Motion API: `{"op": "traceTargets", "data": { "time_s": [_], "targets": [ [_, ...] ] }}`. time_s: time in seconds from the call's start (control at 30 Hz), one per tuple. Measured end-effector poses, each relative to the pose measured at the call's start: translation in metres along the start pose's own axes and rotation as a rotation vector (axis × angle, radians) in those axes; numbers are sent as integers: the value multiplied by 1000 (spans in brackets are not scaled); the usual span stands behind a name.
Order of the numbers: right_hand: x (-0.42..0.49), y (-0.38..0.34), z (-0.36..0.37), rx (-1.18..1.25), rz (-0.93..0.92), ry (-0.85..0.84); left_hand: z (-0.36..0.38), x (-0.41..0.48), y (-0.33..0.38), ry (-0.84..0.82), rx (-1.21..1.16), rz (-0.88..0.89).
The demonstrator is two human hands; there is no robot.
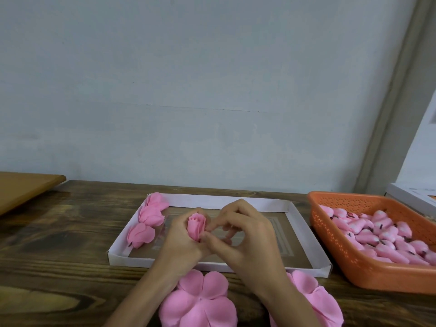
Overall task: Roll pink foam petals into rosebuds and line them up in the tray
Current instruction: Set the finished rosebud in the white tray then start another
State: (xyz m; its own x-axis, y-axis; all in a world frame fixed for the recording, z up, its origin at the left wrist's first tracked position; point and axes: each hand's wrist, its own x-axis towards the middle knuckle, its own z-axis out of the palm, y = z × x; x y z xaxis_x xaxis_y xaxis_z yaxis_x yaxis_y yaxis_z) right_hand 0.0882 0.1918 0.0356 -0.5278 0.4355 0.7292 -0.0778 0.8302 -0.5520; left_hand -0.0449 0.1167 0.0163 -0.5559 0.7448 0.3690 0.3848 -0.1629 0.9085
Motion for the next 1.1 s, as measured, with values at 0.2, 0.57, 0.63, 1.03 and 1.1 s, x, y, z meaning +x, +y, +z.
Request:
{"op": "traceTargets", "data": {
  "time_s": [0.2, 0.57, 0.63, 1.03, 1.1],
  "targets": [
    [-2, -3, 4, -65, 72, 28, 6, 4, -4, -2, -5, 93],
    [-5, -4, 11, -109, 143, 1, 17, 13, -10, 2, -381, 23],
    [-5, -4, 12, -61, 163, -17, 20, 18, -13, 37, -415, -16],
    [-8, -5, 15, -105, 102, -149, 13, 15, -17, 103, -246, -37],
    [-7, -5, 14, -93, 93, -155, 11, 14, -18, 133, -198, -9]
  ]
}}
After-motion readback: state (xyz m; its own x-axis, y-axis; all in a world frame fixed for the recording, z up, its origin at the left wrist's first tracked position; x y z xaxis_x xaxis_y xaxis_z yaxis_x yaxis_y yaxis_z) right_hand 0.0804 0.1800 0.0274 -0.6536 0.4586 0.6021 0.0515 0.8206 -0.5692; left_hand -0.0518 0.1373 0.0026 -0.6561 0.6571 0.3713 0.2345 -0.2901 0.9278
